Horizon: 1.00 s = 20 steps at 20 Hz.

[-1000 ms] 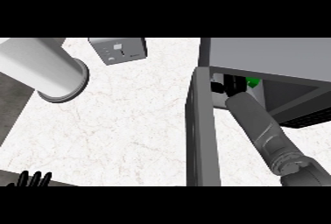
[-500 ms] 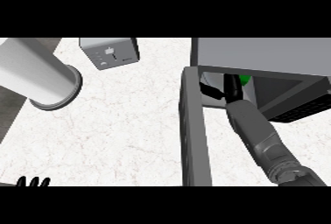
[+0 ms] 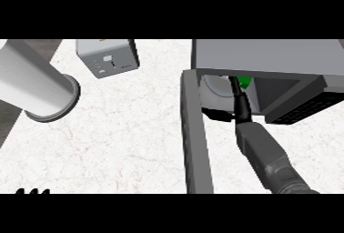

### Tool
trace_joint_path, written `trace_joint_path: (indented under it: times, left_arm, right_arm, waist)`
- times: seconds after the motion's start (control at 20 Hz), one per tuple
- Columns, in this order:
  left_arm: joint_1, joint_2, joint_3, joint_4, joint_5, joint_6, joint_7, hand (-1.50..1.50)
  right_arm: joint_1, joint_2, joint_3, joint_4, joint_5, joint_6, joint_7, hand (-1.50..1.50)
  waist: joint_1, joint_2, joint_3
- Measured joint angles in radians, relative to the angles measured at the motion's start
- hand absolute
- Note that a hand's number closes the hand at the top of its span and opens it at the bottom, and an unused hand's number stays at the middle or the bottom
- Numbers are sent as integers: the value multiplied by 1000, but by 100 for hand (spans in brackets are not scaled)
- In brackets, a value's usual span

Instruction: Pick up the milk, place it into the microwave and close the microwave

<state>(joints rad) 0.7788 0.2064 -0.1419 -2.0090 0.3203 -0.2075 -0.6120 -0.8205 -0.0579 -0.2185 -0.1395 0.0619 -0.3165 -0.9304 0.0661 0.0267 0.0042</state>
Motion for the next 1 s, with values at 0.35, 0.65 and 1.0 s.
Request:
trace_joint_path:
  times: [0.35,0.65,1.0]
  left_arm:
    - [32,0,-9,-27,-9,3,31,-150]
    - [37,3,-33,-42,-52,8,64,-150]
    - [-10,-22,-80,20,-111,14,71,-150]
  right_arm:
    - [96,9,1,-20,-6,107,-77,-150]
    - [186,1,29,-63,2,218,-92,-150]
    - [322,-47,48,-177,-8,278,-92,-150]
  waist:
    - [-31,-15,-2]
    - [-52,-24,-3]
    - [-66,-29,-4]
